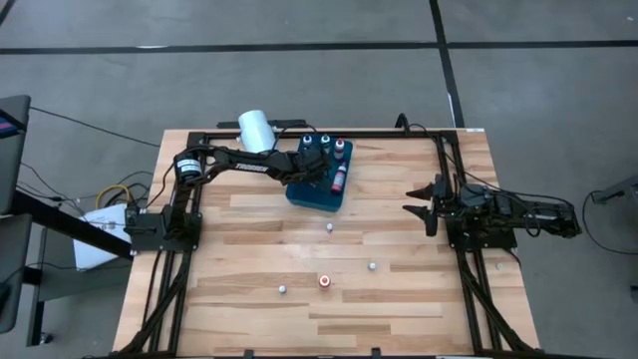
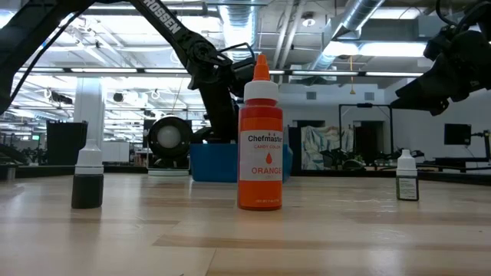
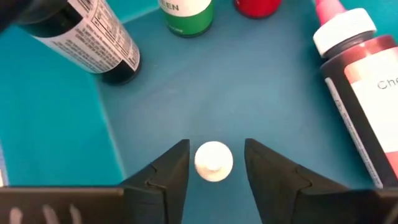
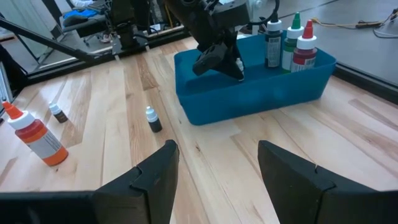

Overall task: Pick & Place food coloring
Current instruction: Put the small left green food coloring bottle into the blue bin, then put the large orange food coloring bottle into the blue bin

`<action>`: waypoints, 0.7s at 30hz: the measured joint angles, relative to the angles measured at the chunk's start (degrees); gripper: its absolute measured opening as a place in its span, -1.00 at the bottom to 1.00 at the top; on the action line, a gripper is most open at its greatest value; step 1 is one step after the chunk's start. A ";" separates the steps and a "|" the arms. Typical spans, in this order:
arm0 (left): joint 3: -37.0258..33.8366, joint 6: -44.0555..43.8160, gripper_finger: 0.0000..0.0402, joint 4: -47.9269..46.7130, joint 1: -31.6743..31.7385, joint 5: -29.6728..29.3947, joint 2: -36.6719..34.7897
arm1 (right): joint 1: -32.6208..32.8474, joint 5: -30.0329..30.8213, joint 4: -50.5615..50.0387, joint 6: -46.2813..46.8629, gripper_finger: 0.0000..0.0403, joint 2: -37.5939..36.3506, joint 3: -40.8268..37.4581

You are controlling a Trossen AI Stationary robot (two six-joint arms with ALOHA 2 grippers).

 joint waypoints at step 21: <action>11.47 1.67 -0.20 -15.66 0.03 -0.86 -0.02 | -0.01 0.04 0.00 -0.02 0.03 0.00 0.00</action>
